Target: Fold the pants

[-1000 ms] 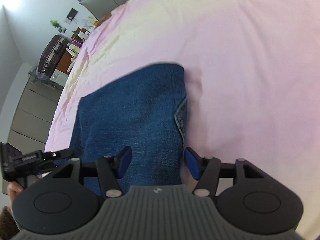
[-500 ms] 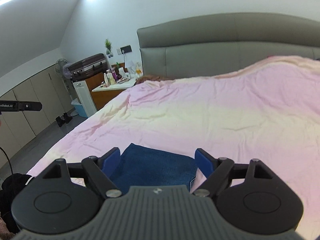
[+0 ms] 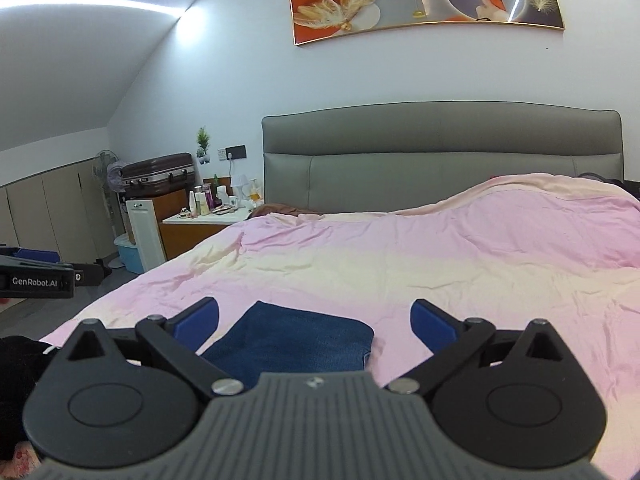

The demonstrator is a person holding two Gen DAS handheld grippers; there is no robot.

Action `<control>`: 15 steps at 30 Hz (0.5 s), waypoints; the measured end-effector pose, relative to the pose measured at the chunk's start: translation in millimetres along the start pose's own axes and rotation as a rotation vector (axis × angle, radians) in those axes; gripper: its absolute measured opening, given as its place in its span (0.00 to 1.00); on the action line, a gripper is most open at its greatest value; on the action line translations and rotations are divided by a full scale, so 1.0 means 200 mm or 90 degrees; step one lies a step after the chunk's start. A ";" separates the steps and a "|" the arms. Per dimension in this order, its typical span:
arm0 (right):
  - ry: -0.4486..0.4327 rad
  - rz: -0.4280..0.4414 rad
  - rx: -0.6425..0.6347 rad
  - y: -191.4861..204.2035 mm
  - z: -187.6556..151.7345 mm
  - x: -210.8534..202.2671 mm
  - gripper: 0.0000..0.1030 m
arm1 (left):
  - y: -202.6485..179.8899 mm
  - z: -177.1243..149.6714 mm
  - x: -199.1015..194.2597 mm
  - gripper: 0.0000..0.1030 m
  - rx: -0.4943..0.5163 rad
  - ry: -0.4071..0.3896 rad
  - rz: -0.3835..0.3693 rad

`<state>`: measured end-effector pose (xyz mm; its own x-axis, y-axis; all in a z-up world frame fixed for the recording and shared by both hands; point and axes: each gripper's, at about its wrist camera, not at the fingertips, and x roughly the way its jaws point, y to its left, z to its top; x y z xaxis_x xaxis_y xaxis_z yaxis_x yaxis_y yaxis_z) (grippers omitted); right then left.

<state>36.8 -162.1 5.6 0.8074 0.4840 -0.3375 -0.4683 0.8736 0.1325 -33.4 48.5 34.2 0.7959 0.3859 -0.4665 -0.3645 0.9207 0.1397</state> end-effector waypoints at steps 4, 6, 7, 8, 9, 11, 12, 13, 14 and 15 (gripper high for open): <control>-0.001 -0.046 -0.025 0.04 -0.13 0.00 0.95 | -0.05 -0.11 0.04 0.83 0.003 0.036 -0.023; 0.003 -0.055 -0.020 0.04 -0.18 0.00 0.95 | -0.07 -0.16 0.07 0.83 0.001 0.053 -0.029; 0.007 -0.059 -0.014 0.03 -0.20 0.02 0.95 | -0.07 -0.18 0.08 0.83 0.000 0.059 -0.032; 0.011 -0.059 -0.006 0.03 -0.22 0.03 0.95 | -0.08 -0.19 0.10 0.83 -0.001 0.067 -0.037; 0.016 -0.058 0.002 0.02 -0.24 0.04 0.95 | -0.09 -0.21 0.12 0.83 0.001 0.076 -0.043; 0.028 -0.059 0.010 0.02 -0.27 0.07 0.95 | -0.12 -0.24 0.15 0.83 0.011 0.091 -0.048; 0.039 -0.060 0.007 0.02 -0.28 0.09 0.95 | -0.13 -0.25 0.16 0.83 0.016 0.096 -0.049; 0.049 -0.062 0.004 0.02 -0.30 0.11 0.95 | -0.14 -0.26 0.18 0.83 0.019 0.100 -0.048; 0.058 -0.067 0.000 0.02 -0.32 0.12 0.95 | -0.15 -0.27 0.19 0.83 0.020 0.105 -0.049; 0.065 -0.070 -0.002 0.03 -0.33 0.15 0.95 | -0.16 -0.28 0.20 0.83 0.021 0.111 -0.051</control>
<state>34.0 -146.5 -65.7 0.8136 0.3772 -0.4425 -0.3801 0.9209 0.0861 -16.6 31.4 -38.1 0.7254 0.2976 -0.6207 -0.2850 0.9506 0.1228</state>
